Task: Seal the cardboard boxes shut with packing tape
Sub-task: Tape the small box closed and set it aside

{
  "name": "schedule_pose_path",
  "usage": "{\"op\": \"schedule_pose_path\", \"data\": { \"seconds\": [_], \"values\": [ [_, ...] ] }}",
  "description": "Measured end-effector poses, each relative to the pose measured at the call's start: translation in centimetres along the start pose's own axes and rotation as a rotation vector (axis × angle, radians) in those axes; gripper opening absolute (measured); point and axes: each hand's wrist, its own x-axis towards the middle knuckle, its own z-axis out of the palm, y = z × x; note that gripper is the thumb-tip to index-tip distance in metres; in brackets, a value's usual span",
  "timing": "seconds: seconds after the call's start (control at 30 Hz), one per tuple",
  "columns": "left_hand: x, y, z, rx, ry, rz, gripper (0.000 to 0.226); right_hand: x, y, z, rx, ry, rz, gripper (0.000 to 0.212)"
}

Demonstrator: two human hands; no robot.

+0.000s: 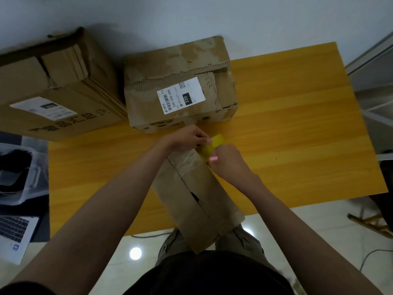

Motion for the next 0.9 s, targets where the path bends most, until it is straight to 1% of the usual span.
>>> {"op": "schedule_pose_path", "data": {
  "seconds": [0.07,0.1,0.13,0.17,0.23,0.3,0.37,0.43,0.5,0.57,0.6,0.63,0.7,0.73,0.77,0.8,0.83,0.9],
  "values": [
    [-0.2,-0.1,-0.1,0.001,0.008,-0.016,0.031,-0.3,2.2,0.6,-0.094,-0.083,0.038,0.035],
    [-0.3,-0.2,-0.1,-0.004,0.013,-0.024,0.032,-0.4,3.5,0.9,-0.057,-0.102,0.071,0.025],
    [-0.3,-0.3,-0.1,-0.008,0.019,-0.027,0.032,-0.4,4.5,1.3,0.046,-0.106,0.108,0.016],
    [-0.4,-0.3,0.0,-0.007,0.021,-0.023,0.032,-0.4,5.3,1.5,0.204,-0.095,0.153,0.011],
    [-0.4,-0.2,0.0,-0.007,0.02,-0.01,0.031,-0.4,5.6,1.8,0.581,-0.047,0.254,0.011],
    [-0.4,-0.2,0.1,-0.026,0.029,-0.013,0.029,-0.2,4.8,1.8,0.937,0.017,0.365,0.019],
    [-0.5,0.0,0.1,-0.035,0.047,-0.001,0.026,0.6,4.1,1.6,1.218,0.015,0.473,0.029],
    [-0.5,0.0,0.1,-0.022,0.058,0.03,0.024,1.3,3.5,1.1,1.364,-0.037,0.518,0.035],
    [-0.5,-0.1,0.2,-0.003,0.067,0.056,0.024,1.8,2.9,0.8,1.504,-0.062,0.501,0.039],
    [-0.4,-0.4,0.3,0.041,0.129,0.078,0.024,2.0,2.3,0.4,1.612,-0.029,0.472,0.076],
    [-0.5,-0.4,0.3,0.077,0.194,0.097,0.026,2.0,2.0,0.1,1.64,0.003,0.441,0.084],
    [-0.9,-0.2,0.4,0.122,0.284,0.136,0.027,2.1,2.0,-0.1,1.672,0.018,0.422,0.085],
    [-2.6,0.2,0.8,0.266,0.504,0.299,0.022,1.8,2.2,-0.4,1.704,0.033,0.414,0.088],
    [-3.7,0.2,1.0,0.372,0.571,0.398,0.021,1.5,2.2,-0.8,1.719,0.037,0.407,0.087],
    [-5.0,-0.2,1.4,0.495,0.585,0.489,0.025,1.4,2.5,-0.9,1.741,0.061,0.409,0.084],
    [-6.1,-0.8,2.0,0.619,0.552,0.559,0.031,1.2,2.6,-1.1,1.762,0.089,0.409,0.079],
    [-7.0,-1.4,2.6,0.724,0.488,0.591,0.037,1.1,2.7,-1.3,1.785,0.118,0.421,0.076],
    [-7.8,-2.8,3.5,0.834,0.407,0.579,0.044,0.9,2.7,-1.6,1.84,0.143,0.431,0.076]
  ]
}}
